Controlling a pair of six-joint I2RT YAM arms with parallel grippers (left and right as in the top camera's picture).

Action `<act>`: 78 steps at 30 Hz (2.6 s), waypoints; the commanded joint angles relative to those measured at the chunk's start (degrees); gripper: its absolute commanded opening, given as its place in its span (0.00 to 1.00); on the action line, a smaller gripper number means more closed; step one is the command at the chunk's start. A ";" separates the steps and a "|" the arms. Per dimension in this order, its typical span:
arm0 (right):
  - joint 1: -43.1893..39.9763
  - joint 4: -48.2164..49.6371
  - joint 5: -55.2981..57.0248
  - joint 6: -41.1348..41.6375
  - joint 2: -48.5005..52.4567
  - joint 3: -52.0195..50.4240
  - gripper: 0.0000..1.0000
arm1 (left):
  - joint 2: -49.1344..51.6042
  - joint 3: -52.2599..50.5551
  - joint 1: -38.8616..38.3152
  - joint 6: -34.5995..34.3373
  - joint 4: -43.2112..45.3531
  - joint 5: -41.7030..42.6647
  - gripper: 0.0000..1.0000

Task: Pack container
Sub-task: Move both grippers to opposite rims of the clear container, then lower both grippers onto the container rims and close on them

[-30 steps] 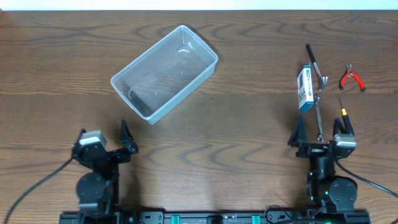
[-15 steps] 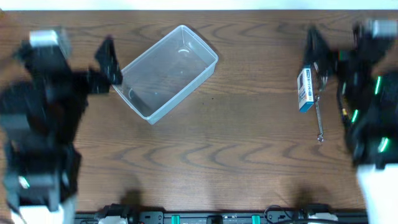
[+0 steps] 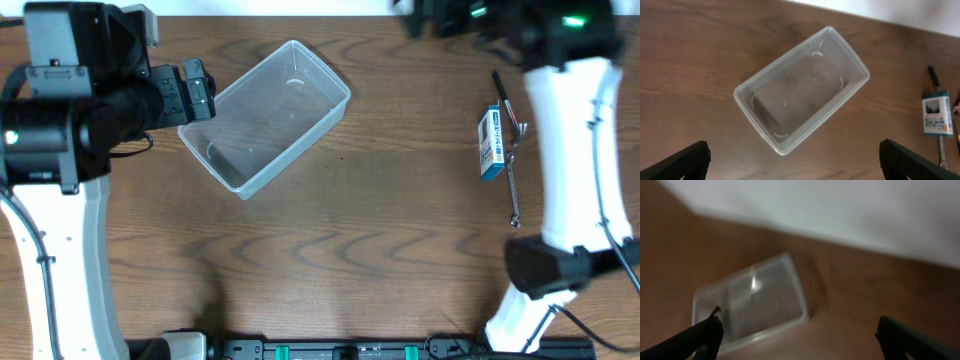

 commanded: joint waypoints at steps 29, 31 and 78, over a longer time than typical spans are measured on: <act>16.98 -3.58 18.88 -13.05 6.47 -2.51 0.28 | 17.16 -11.96 -0.17 -1.68 -1.68 -4.85 0.08; 16.96 -3.10 20.72 -13.07 7.13 -4.04 0.42 | 17.18 -11.96 -0.17 -2.71 -1.25 -4.85 0.22; 11.23 11.10 21.97 -18.38 17.84 -16.55 0.69 | 17.27 -29.68 3.85 -25.68 12.94 -1.11 0.46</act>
